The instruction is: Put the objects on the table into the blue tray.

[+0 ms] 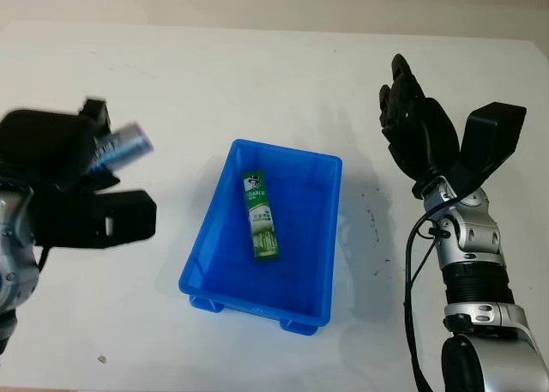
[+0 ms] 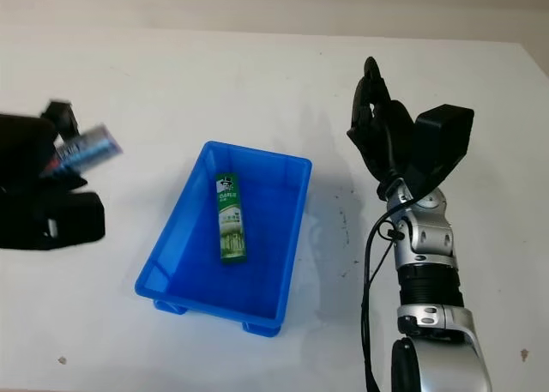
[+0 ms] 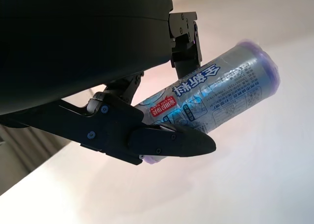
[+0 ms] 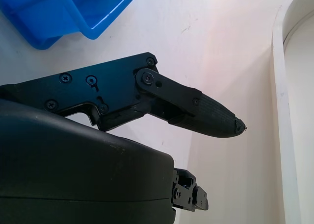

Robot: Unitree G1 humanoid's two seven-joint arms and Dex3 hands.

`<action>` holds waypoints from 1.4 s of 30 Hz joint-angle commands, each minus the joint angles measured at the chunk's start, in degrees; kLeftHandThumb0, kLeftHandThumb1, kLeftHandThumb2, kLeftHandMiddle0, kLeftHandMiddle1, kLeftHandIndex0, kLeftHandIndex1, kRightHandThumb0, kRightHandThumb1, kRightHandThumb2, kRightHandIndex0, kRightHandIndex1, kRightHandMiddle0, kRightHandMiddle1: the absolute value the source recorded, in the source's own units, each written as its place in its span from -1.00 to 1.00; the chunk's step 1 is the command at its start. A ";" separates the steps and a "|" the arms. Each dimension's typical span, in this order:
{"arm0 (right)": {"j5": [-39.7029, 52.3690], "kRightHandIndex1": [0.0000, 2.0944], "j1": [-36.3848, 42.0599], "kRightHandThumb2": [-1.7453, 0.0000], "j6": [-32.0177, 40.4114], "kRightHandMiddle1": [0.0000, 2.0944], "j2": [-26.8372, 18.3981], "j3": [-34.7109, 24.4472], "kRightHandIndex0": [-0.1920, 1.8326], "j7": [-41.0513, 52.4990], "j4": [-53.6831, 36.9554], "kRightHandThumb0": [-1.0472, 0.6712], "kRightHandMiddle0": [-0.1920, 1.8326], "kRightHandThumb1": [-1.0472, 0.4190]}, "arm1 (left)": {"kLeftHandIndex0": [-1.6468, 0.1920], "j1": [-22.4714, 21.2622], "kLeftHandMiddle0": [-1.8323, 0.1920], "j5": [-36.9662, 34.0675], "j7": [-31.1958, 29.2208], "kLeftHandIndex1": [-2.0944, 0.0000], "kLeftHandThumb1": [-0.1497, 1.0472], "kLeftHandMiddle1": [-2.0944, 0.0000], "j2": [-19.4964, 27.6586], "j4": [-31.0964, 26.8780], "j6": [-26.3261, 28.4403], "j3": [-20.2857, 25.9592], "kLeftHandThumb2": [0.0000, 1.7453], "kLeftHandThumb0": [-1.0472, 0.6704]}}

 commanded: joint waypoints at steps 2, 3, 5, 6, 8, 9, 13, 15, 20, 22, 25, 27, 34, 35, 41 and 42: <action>-0.02 -1.00 -0.38 0.06 -0.76 -1.00 0.12 0.16 -1.00 0.19 0.66 -0.55 -1.00 -1.00 | 0.62 -3.98 0.27 -0.61 1.63 -1.00 1.00 -1.00 -0.53 -2.09 -1.13 -0.62 -0.56 -0.26; -0.03 -1.00 -0.45 0.05 -0.74 -1.00 0.19 0.21 -1.00 0.20 0.82 -0.55 -1.00 -1.00 | 0.59 -4.95 0.25 -1.10 1.68 -1.00 1.00 -1.00 -0.86 -2.38 -1.59 -1.10 -0.57 -0.27; -0.08 -1.00 -0.65 0.05 -0.92 -1.00 0.27 0.30 -1.00 0.34 1.20 -0.55 -1.00 -1.00 | 0.55 -7.02 0.21 -3.38 0.74 -1.00 1.00 -1.00 -1.99 -3.22 -2.21 -1.77 -0.57 -0.26; -0.23 -1.00 -0.73 0.05 -1.00 -1.00 0.21 0.43 -1.00 0.40 1.36 -0.54 -1.00 -1.00 | 0.55 -8.22 0.21 -5.45 -0.58 -1.00 1.00 -1.00 -2.89 -3.91 -1.97 -1.96 -0.55 -0.26; -0.47 -1.00 -0.81 0.05 -0.90 -1.00 0.13 0.61 -1.00 0.32 1.37 -0.54 -1.00 -1.00 | 0.53 -10.41 0.21 -9.52 -3.04 -1.00 1.00 -1.00 -3.76 -5.14 -2.32 -2.56 -0.52 -0.27; -0.62 -1.00 -0.85 0.06 -0.89 -1.00 0.10 0.67 -1.00 0.20 1.40 -0.55 -1.00 -1.00 | 0.52 -11.50 0.22 -11.19 -4.28 -1.00 1.00 -1.00 -4.01 -5.66 -2.47 -3.00 -0.51 -0.28; -0.63 -1.00 -1.01 0.07 -0.97 -1.00 -0.03 0.64 -1.00 0.33 1.55 -0.56 -1.00 -1.00 | 0.56 -15.33 0.20 -18.92 -7.37 -0.98 1.00 -1.00 -5.44 -6.45 -3.84 -4.60 -0.57 -0.26; -0.58 -1.00 -1.08 0.08 -0.98 -1.00 -0.03 0.60 -1.00 0.37 1.48 -0.56 -1.00 -1.00 | 0.48 -17.36 0.14 -23.36 -8.59 -0.99 1.00 -1.00 -6.42 -5.41 -5.19 -6.01 -0.59 -0.24; -0.55 -1.00 -1.02 0.06 -1.14 -1.00 -0.01 0.70 -1.00 0.64 1.10 -0.54 -1.00 -1.00 | 0.36 -21.39 0.07 -30.70 -10.15 -1.00 1.00 -1.00 -6.69 -1.57 -9.45 -9.73 -0.58 -0.22; -0.57 -1.00 -0.94 0.06 -1.01 -1.00 0.03 0.70 -1.00 0.49 0.92 -0.55 -1.00 -1.00 | 0.37 -22.70 0.07 -31.71 -11.30 -1.00 1.00 -1.00 -7.05 -0.78 -9.48 -11.62 -0.57 -0.24; -0.57 -1.00 -0.63 0.07 -0.78 -1.00 0.19 0.60 -1.00 -0.14 0.43 -0.55 -1.00 -1.00 | 0.35 -23.53 0.04 -31.65 -11.71 -1.00 1.00 -1.00 -7.08 0.05 -10.63 -14.07 -0.57 -0.23; -0.45 -1.00 -0.42 0.07 -0.75 -1.00 0.21 0.57 -1.00 -0.23 0.14 -0.55 -1.00 -1.00 | 0.37 -23.58 0.04 -31.85 -12.29 -1.00 1.00 -1.00 -7.61 0.39 -9.82 -15.05 -0.56 -0.23; -0.89 -1.00 -0.09 0.06 -1.43 -1.00 0.12 0.92 -1.00 -0.18 0.69 -0.56 -1.00 -1.00 | 0.77 -22.87 0.39 -33.72 -13.82 0.46 1.00 0.10 -8.61 2.04 -7.69 -16.95 -0.44 -0.59; -0.90 -1.00 -0.02 0.06 -1.35 -1.00 0.23 0.92 -1.00 -0.37 0.56 -0.57 -1.00 -1.00 | 0.84 -22.80 0.45 -34.75 -14.15 0.63 1.00 0.48 -8.73 2.43 -7.74 -16.88 -0.44 -0.61; -0.66 -1.00 0.29 0.06 -0.77 -1.00 0.45 0.87 -1.00 -0.84 0.04 -0.54 -1.00 -1.00 | 0.93 -22.41 0.67 -41.37 -14.97 0.84 1.00 0.94 -9.19 3.74 -6.91 -15.78 -0.57 -0.48; -0.67 -1.00 0.35 0.06 -0.74 -1.00 0.44 0.92 -1.00 -0.86 -0.05 -0.54 -1.00 -1.00 | 0.92 -22.41 0.67 -42.26 -15.01 0.84 1.00 0.94 -9.21 3.64 -6.36 -15.63 -0.58 -0.46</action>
